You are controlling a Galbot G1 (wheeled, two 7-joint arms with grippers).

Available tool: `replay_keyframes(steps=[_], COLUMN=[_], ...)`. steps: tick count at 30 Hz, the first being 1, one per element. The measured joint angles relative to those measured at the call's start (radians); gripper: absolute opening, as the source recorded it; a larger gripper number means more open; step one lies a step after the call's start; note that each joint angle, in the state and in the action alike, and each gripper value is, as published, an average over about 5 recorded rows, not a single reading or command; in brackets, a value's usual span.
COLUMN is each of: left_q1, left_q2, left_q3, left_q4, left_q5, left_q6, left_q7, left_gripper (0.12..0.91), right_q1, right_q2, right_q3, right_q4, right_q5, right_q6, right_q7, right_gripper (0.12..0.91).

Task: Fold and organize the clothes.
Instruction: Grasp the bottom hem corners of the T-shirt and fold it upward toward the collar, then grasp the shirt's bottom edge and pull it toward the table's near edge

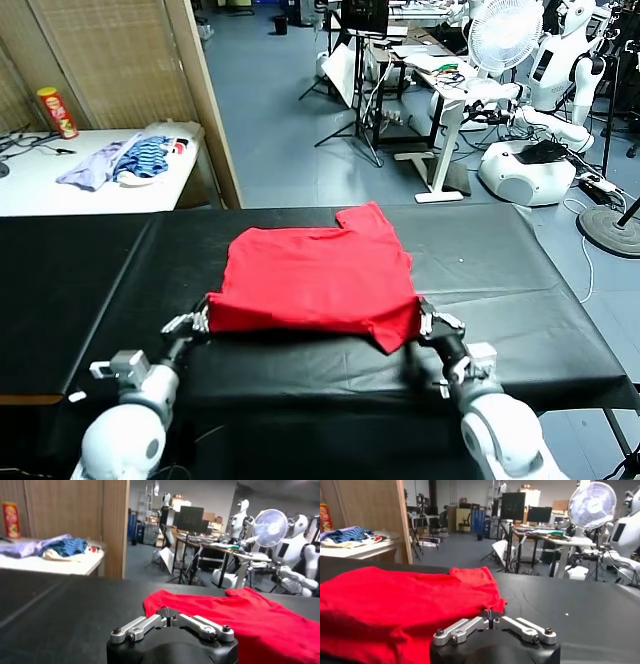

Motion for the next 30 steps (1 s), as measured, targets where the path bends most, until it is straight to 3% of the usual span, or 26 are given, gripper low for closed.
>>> replay_keyframes(steps=[6, 8, 11, 14, 17, 20, 26, 30], left_q1=[-0.054, -0.06, -0.058, -0.046, -0.029, -0.007, 0.034, 0.045], left_q2=[-0.004, -0.005, -0.006, -0.004, 0.002, 0.009, 0.012, 0.012], left_q3=[0.014, 0.017, 0.018, 0.017, 0.014, 0.009, -0.005, -0.008], left_q4=[0.078, 0.09, 0.096, 0.093, 0.082, 0.068, 0.063, 0.073], left_q5=[0.031, 0.034, 0.04, 0.042, 0.031, 0.011, -0.051, -0.077], left_q6=[-0.007, -0.003, 0.0, 0.002, 0.013, 0.028, 0.054, 0.066], left_q7=[-0.003, -0.001, 0.004, 0.006, 0.009, 0.014, 0.025, 0.034], left_gripper=[0.13, 0.172, 0.314, 0.482, 0.649, 0.764, 0.796, 0.687], right_q1=[-0.034, -0.06, -0.111, -0.162, -0.198, -0.213, -0.212, -0.212], right_q2=[-0.02, -0.031, -0.046, -0.057, -0.058, -0.056, -0.041, -0.031], right_q3=[0.023, 0.034, 0.051, 0.06, 0.06, 0.056, 0.042, 0.037], right_q4=[0.049, 0.085, 0.137, 0.164, 0.171, 0.17, 0.145, 0.135], right_q5=[0.022, 0.021, 0.004, -0.016, -0.028, -0.038, -0.051, -0.05], right_q6=[-0.033, -0.04, -0.041, -0.034, -0.027, -0.024, -0.028, -0.033], right_q7=[-0.008, -0.008, -0.011, -0.015, -0.016, -0.016, -0.011, -0.01], right_gripper=[0.427, 0.544, 0.701, 0.782, 0.794, 0.765, 0.569, 0.356])
